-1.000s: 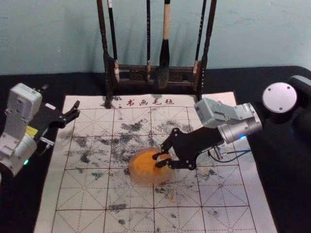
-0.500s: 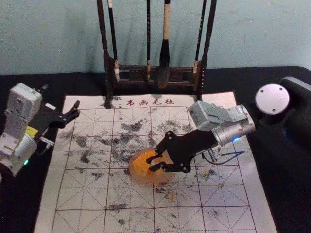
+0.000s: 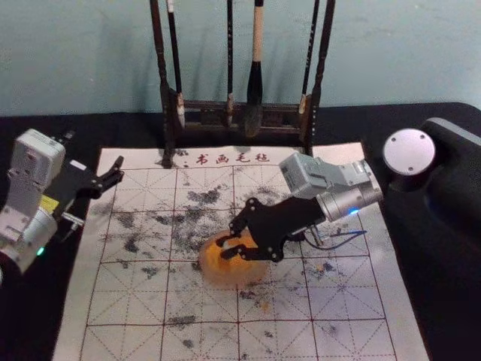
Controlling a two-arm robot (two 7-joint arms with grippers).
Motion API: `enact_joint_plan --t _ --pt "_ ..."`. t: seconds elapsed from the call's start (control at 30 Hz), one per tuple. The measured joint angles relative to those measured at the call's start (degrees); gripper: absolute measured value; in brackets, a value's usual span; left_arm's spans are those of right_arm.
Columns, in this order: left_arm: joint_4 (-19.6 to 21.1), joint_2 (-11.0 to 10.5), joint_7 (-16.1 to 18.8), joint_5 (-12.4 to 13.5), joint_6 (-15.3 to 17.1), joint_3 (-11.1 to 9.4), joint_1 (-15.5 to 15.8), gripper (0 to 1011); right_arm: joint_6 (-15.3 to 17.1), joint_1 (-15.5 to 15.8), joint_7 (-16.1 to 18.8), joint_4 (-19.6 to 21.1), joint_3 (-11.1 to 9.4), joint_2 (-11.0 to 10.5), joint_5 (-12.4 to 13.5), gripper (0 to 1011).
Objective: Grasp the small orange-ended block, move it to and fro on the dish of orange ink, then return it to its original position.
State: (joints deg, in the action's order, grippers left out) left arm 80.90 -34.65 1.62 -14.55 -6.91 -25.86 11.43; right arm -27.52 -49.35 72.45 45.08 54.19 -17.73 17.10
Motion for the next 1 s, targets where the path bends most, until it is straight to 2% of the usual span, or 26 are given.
enact_joint_plan --t 0.47,1.0 --pt "0.0 0.0 0.0 0.0 0.0 0.0 0.0 1001 -1.3 -1.2 -1.2 -3.7 -0.4 2.2 -1.8 134" --pt "0.0 0.0 0.0 0.0 0.0 0.0 0.0 1001 -1.2 -1.2 -2.5 -3.7 -1.2 1.5 -3.3 134"
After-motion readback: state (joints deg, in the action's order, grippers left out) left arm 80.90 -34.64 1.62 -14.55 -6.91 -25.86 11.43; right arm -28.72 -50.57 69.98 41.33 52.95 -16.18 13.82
